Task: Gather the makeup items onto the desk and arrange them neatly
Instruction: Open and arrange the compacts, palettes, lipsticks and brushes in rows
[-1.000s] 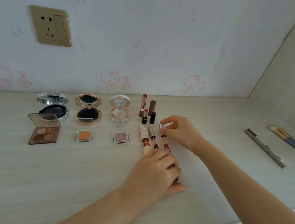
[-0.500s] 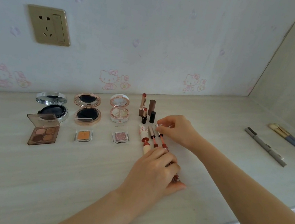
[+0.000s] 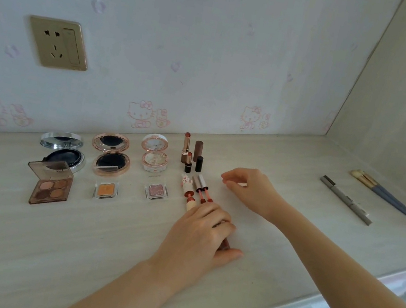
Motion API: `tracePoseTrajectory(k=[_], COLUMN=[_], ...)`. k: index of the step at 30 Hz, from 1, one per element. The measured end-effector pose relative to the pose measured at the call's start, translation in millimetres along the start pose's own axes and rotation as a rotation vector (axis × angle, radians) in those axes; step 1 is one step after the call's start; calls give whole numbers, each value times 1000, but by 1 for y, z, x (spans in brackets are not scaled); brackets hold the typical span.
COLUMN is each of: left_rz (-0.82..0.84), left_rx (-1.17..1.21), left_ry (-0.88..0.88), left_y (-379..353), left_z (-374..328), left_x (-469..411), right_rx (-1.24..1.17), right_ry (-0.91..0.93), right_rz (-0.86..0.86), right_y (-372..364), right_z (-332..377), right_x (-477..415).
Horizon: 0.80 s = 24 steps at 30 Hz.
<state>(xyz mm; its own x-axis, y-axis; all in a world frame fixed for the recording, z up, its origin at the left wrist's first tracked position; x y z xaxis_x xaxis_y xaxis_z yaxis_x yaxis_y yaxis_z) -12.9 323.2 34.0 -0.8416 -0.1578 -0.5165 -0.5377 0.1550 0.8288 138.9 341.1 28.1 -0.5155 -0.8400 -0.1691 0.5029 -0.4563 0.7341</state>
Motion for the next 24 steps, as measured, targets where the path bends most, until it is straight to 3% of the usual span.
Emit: tracePoseTrajectory(k=[10,17,24], left_rz=[-6,19,163], left_rx=[60,50,141], left_ry=[9,2,46], left_y=[5,-1,-47], left_z=[-9,-33,-54], left_x=[-2,-26,-85], right_rx=[313,410,460], right_ry=[114,37,-21], right_rz=[-31,-73,-133], right_y=[24,58,100], right_z=[-2,-29,-66], right_x=[85,128,155])
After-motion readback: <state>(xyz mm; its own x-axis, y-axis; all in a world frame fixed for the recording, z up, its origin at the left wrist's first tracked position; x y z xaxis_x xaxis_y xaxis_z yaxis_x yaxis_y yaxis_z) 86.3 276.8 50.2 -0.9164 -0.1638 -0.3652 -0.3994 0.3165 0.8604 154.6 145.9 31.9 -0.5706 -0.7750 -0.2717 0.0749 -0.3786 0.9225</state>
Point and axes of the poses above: each hand's wrist, its own x-axis away from the middle knuckle, its own y-axis out of the back of the hand, z = x × y, the point moved 10 cm from there along -x, towards the middle knuckle, and after that the axes turned 6 degrees about y, right-handed, at the moved point
